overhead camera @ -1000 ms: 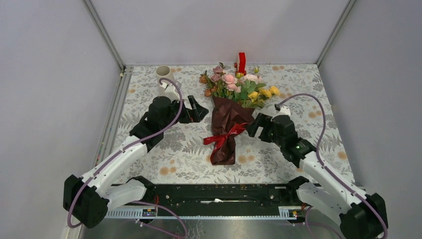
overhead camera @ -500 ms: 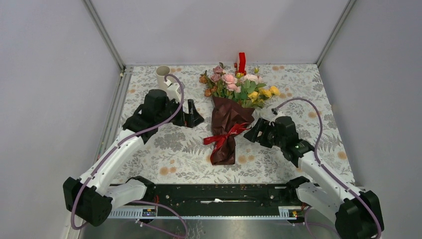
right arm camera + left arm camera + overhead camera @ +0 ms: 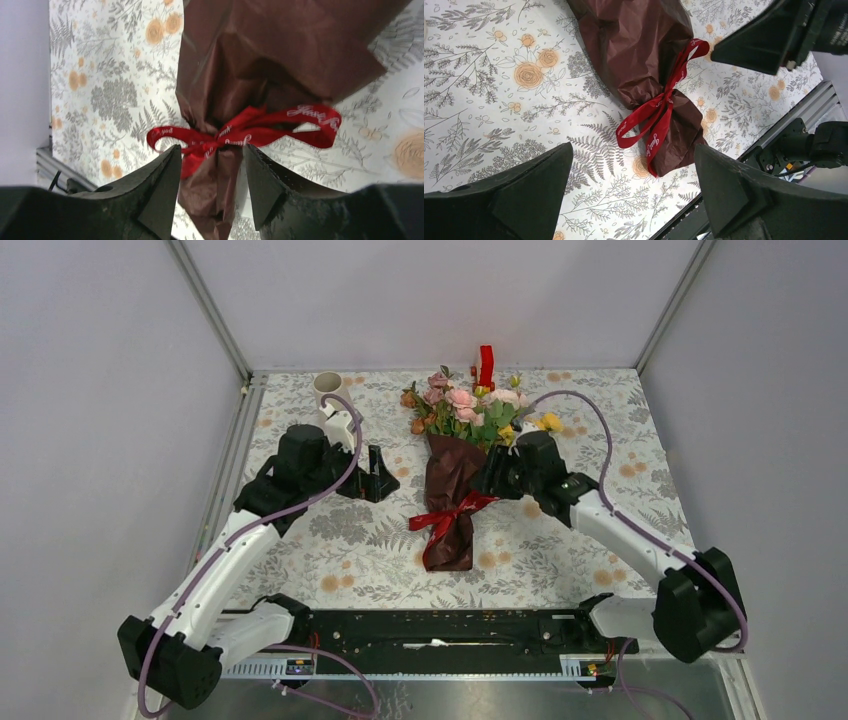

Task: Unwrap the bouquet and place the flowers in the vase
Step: Adjust the fake flower at the center of the board, then untie the ribbon from the wrapping paper.

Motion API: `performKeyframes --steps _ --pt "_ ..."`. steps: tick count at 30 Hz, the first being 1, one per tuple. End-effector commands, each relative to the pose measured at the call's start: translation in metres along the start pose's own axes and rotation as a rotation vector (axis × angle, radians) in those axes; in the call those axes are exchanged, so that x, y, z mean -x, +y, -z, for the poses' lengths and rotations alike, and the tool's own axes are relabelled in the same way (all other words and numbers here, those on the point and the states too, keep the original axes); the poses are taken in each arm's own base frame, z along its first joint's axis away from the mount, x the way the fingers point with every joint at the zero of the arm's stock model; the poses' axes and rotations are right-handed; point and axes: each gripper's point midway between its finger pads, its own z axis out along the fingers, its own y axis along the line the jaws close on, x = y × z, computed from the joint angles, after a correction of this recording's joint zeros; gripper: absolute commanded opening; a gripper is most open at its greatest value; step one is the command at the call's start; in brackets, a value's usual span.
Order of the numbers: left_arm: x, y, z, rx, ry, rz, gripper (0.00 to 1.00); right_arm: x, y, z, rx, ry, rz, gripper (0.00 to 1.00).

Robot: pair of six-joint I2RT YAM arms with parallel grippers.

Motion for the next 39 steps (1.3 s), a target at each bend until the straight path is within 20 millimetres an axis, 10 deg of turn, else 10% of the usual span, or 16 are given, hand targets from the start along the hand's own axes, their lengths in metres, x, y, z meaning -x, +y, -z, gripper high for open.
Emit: performKeyframes --steps 1,18,39 --pt "0.007 -0.006 0.003 -0.033 -0.043 -0.007 0.99 0.012 -0.005 -0.012 -0.096 0.009 0.098 0.56" --pt "0.005 -0.009 0.004 -0.049 -0.045 -0.001 0.99 -0.006 -0.033 -0.048 -0.279 0.089 0.167 0.51" --pt "0.002 -0.009 0.004 -0.050 -0.044 0.001 0.99 0.021 -0.001 -0.043 -0.198 0.045 0.198 0.50"
